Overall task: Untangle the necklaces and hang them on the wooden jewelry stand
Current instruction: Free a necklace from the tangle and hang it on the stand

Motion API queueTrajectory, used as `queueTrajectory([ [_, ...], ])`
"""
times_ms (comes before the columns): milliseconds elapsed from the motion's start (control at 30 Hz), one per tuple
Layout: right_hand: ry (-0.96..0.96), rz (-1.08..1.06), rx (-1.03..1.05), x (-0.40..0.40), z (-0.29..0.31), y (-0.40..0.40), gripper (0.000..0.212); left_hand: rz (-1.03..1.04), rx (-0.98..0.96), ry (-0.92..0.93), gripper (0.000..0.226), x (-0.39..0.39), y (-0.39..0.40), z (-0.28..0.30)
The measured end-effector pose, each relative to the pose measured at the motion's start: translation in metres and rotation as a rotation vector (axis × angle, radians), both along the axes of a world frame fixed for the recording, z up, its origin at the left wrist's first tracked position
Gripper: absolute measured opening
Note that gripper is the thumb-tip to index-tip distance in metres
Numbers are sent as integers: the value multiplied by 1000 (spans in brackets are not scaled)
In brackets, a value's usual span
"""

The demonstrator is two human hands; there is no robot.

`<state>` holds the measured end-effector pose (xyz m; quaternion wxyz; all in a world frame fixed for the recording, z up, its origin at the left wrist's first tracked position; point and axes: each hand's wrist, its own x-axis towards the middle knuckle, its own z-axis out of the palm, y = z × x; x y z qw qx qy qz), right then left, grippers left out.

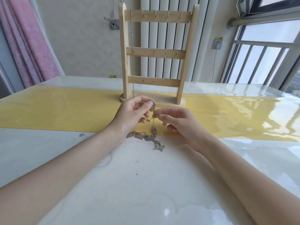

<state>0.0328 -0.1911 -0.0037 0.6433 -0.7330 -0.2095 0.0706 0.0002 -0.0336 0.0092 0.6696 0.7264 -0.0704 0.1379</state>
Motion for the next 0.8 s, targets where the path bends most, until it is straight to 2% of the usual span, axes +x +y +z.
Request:
queueTrajectory([
  [100,4,62,-44,-3,1,2,8,-14,-7,-4,15,0,-1,0],
  [233,58,104,26,-5,2,4,8,-29,-18,17,13,0,-1,0],
  [633,198,67,223,-2,5,1,12,-28,39,27,17,0,1,-1],
  [800,207,51,225,-1,6,-2,12,-2,50,15,17,0,2,0],
])
